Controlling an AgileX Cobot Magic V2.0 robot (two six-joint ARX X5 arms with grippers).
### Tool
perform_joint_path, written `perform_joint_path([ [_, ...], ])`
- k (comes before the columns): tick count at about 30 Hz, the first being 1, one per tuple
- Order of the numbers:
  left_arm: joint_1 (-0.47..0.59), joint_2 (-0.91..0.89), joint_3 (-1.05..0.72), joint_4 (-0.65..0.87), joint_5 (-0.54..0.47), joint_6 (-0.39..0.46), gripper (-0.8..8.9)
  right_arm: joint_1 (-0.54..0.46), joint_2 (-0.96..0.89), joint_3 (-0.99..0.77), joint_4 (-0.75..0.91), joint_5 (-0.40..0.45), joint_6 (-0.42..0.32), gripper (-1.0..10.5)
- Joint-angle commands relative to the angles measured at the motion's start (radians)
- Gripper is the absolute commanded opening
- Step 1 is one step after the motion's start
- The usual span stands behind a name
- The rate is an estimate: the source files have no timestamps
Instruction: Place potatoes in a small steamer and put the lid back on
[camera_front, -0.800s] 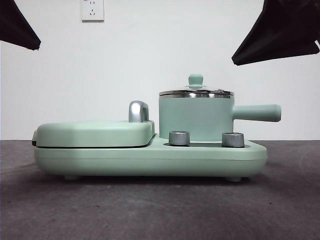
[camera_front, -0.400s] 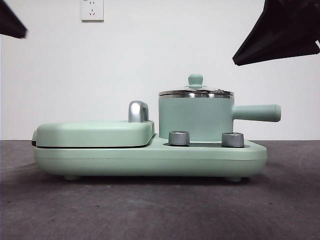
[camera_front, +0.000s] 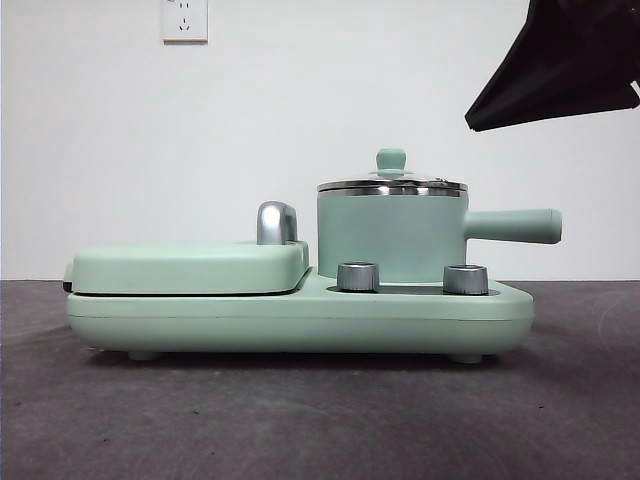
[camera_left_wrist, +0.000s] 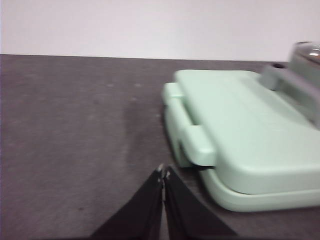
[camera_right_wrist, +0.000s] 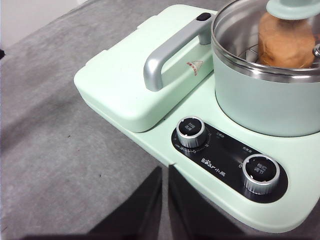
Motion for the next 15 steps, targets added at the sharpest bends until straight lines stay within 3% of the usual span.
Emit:
perform_joint_path([
  [1, 0.033, -0.064, -0.037, 0.025, -0.002, -0.006, 0.06, 0.006, 0.003, 0.016, 0.01, -0.003, 0.011, 0.2],
  [15, 0.068, -0.069, -0.103, 0.062, -0.002, -0.014, 0.06, 0.006, 0.003, 0.016, 0.011, -0.002, 0.011, 0.2],
])
